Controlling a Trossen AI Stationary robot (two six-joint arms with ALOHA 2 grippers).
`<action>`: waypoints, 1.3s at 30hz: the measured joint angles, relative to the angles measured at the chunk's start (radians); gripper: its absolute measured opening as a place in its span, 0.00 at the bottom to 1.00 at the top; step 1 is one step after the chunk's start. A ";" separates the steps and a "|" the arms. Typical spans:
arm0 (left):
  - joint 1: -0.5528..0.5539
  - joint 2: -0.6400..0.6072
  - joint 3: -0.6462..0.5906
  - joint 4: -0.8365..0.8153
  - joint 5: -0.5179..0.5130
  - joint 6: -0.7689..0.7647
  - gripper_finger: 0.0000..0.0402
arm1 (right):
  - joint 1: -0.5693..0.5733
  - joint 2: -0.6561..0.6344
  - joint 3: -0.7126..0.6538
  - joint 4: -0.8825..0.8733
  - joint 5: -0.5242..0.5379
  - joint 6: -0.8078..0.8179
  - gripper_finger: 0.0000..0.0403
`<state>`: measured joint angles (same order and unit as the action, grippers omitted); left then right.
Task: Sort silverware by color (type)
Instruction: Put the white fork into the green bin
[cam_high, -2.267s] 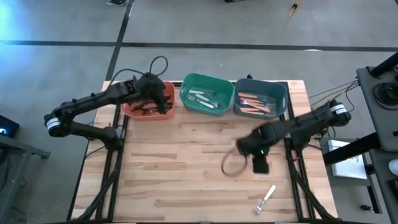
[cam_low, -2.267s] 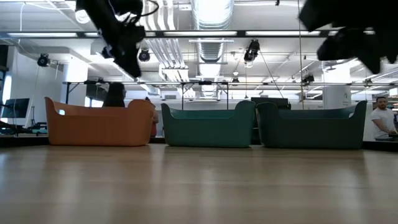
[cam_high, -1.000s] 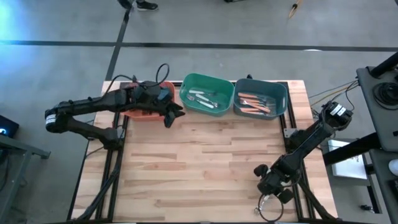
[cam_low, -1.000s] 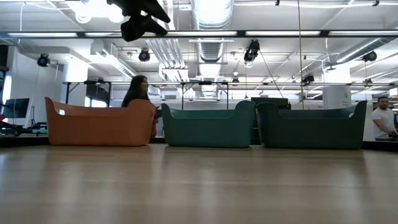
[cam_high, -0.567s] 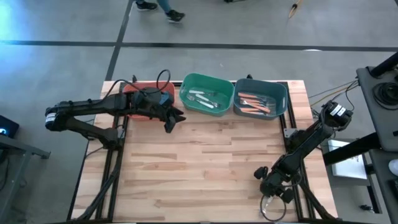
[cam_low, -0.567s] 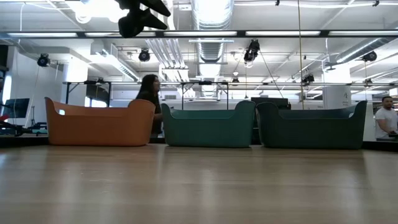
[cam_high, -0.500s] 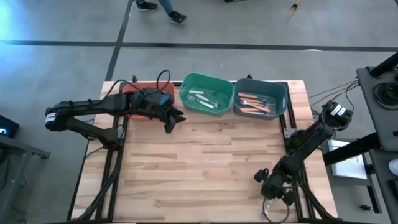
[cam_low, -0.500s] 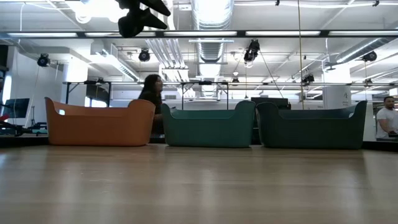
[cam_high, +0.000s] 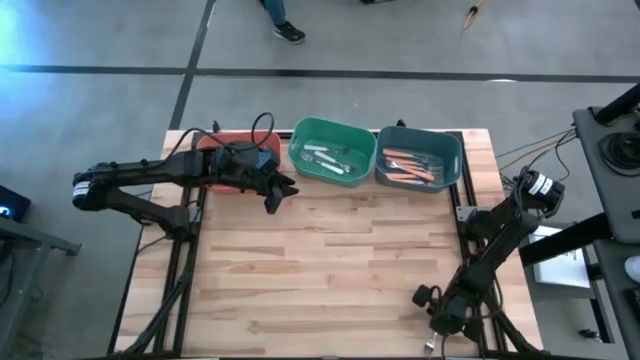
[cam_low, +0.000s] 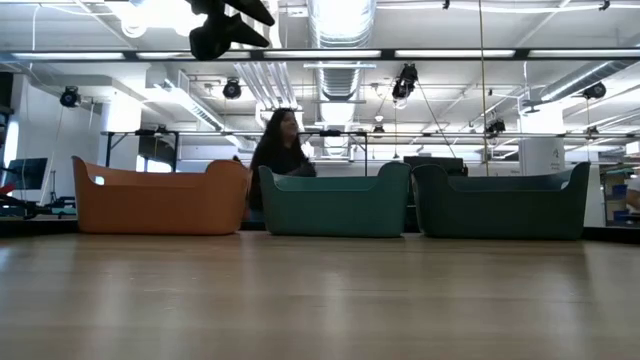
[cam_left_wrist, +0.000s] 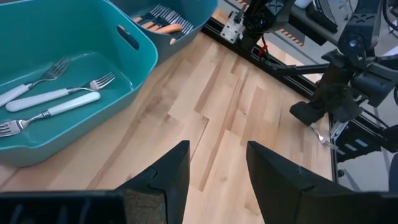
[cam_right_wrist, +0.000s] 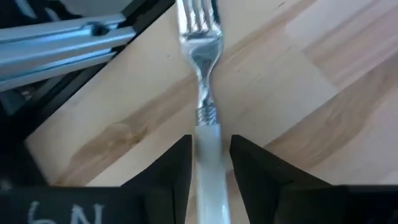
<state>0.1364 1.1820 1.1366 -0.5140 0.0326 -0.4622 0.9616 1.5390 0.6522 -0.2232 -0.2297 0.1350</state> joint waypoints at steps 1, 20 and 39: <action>0.000 0.000 0.000 0.000 0.000 -0.002 0.35 | 0.001 0.016 0.005 0.001 0.017 -0.002 0.26; 0.001 -0.056 0.000 0.002 -0.024 -0.048 0.35 | -0.052 -0.068 0.047 -0.028 0.085 0.115 0.01; 0.001 -0.294 0.001 -0.075 -0.024 0.076 0.35 | -0.404 -0.222 0.046 -0.167 0.022 0.084 0.02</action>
<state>0.1371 0.8883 1.1378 -0.5891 0.0082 -0.3866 0.5579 1.3172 0.6979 -0.3904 -0.2073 0.2187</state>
